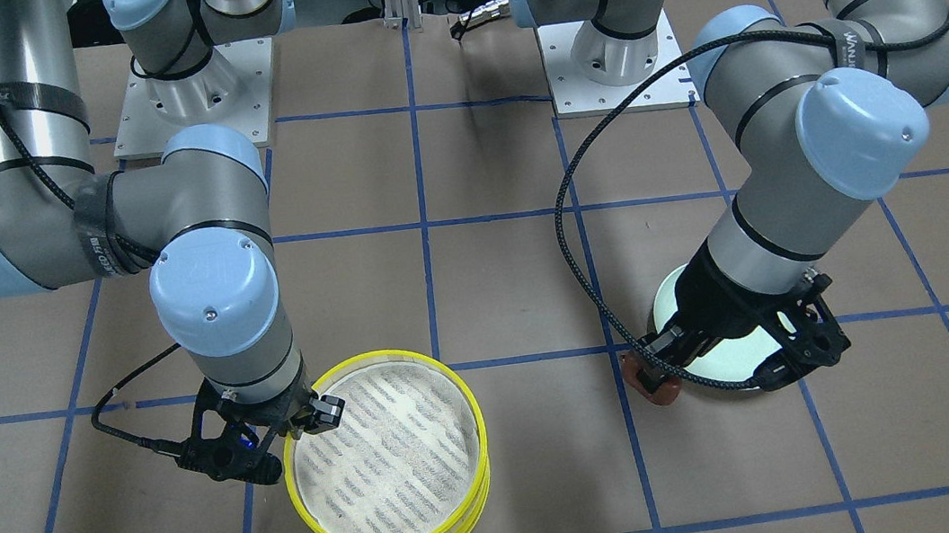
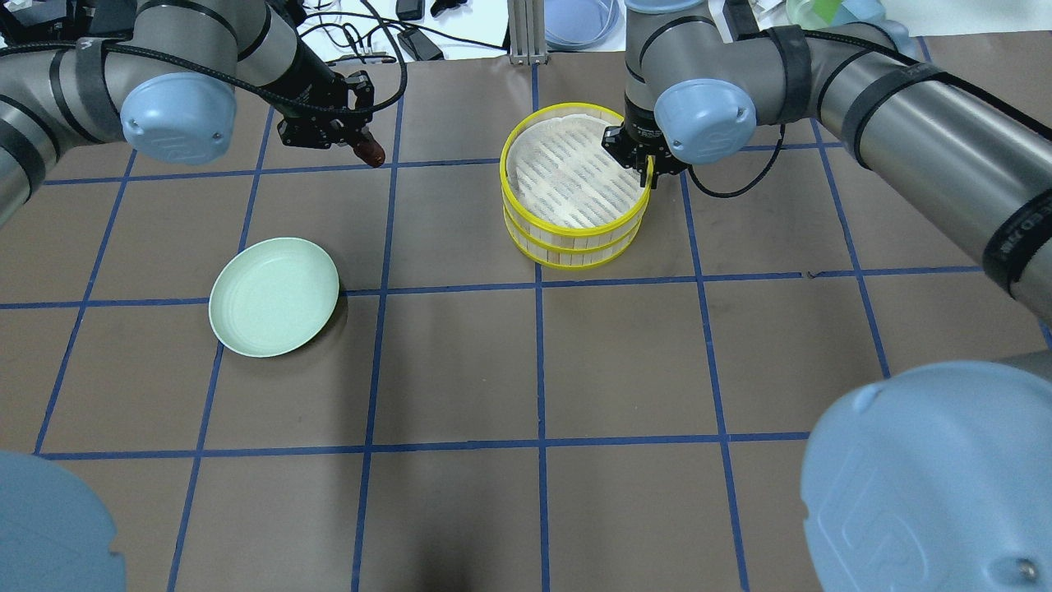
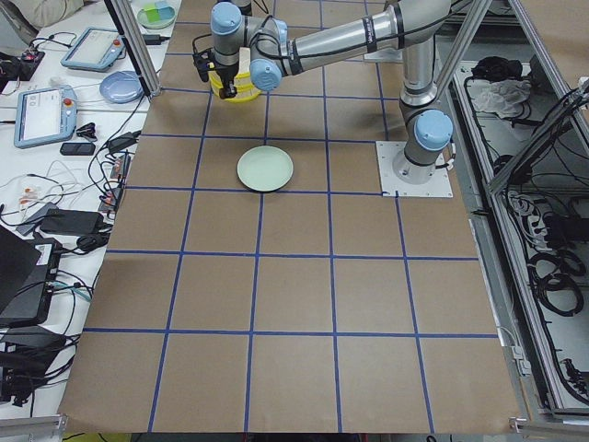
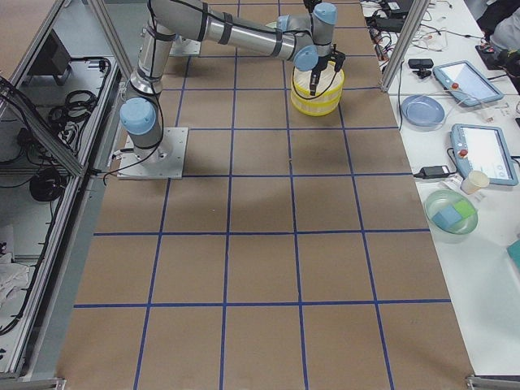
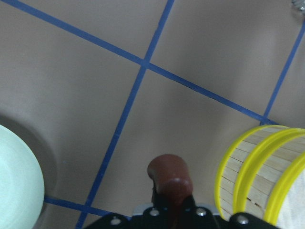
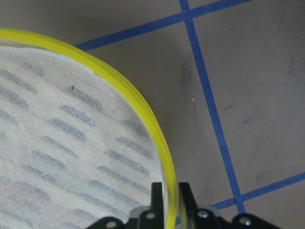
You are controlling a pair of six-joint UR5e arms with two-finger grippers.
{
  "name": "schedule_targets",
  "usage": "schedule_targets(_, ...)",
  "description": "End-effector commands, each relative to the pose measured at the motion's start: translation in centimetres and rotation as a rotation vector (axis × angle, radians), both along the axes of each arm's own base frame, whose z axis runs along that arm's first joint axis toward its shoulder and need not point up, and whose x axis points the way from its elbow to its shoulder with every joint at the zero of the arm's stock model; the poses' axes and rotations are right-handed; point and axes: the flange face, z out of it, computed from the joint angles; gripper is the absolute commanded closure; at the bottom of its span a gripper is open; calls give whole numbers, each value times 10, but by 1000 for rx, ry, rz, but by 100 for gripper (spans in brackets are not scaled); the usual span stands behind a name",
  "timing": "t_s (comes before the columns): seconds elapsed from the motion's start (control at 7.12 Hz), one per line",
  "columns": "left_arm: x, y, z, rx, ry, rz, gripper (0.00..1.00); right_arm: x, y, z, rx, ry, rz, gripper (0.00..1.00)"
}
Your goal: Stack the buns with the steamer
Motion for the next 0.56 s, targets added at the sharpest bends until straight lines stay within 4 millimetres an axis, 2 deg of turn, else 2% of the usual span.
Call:
schedule_targets(0.0,-30,2,7,-29,39,52,100,0,-3,7,-35,-6,-2,49)
schedule_targets(0.14,-39,4,8,-32,40,48,100,-1,-3,15,-52,-9,-2,34)
schedule_targets(0.28,-43,5,11,-45,47,62,100,-6,2,41,-90,-18,-3,16)
schedule_targets(0.42,-46,4,13,-50,64,64,100,-11,9,76,-133,-45,25,2)
